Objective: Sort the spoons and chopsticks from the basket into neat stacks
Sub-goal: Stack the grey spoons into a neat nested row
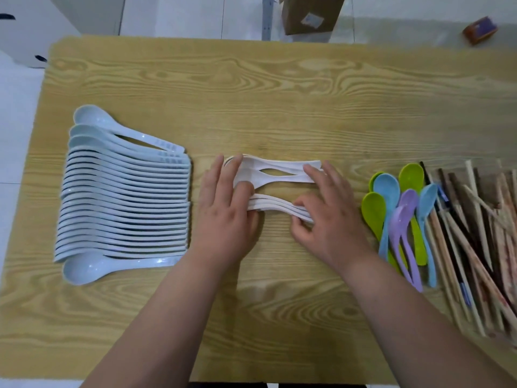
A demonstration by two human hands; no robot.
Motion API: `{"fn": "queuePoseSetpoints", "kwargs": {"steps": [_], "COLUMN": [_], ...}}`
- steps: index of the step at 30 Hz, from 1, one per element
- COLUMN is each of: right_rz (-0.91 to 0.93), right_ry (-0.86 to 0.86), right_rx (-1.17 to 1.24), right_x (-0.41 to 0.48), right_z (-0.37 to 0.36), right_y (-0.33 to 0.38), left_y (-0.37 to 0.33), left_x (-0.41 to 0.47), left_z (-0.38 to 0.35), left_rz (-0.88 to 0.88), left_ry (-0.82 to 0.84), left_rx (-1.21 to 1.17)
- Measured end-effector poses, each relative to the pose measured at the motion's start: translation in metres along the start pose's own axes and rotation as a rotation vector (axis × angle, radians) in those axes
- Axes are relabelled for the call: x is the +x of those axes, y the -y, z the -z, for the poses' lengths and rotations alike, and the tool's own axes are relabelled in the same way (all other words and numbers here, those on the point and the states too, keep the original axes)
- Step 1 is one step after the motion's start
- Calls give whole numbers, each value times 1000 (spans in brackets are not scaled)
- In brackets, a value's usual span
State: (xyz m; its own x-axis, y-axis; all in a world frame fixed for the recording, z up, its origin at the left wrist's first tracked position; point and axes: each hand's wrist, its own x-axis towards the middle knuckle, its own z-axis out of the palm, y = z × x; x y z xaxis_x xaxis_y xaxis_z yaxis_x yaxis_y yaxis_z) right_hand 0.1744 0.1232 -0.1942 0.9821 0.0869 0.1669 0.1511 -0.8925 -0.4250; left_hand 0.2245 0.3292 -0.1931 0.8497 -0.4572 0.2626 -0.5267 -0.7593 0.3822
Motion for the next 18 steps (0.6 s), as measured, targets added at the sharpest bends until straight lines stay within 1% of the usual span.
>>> {"fn": "queuePoseSetpoints", "kwargs": {"steps": [3, 9, 15, 18], "right_rz": [14, 61, 134, 125], "right_ry": [41, 20, -49, -44], "right_rx": [-2, 72, 67, 82], "right_x": [10, 21, 20, 18], "right_z": [-3, -13, -14, -14], "right_y": [-7, -13, -16, -12], "left_y": [6, 12, 7, 4], "left_x": [10, 17, 14, 11], "left_z": [-5, -9, -3, -2], "left_rz": [13, 16, 132, 192], "left_ry": [29, 13, 46, 26], "left_rx": [-28, -61, -24, -82]}}
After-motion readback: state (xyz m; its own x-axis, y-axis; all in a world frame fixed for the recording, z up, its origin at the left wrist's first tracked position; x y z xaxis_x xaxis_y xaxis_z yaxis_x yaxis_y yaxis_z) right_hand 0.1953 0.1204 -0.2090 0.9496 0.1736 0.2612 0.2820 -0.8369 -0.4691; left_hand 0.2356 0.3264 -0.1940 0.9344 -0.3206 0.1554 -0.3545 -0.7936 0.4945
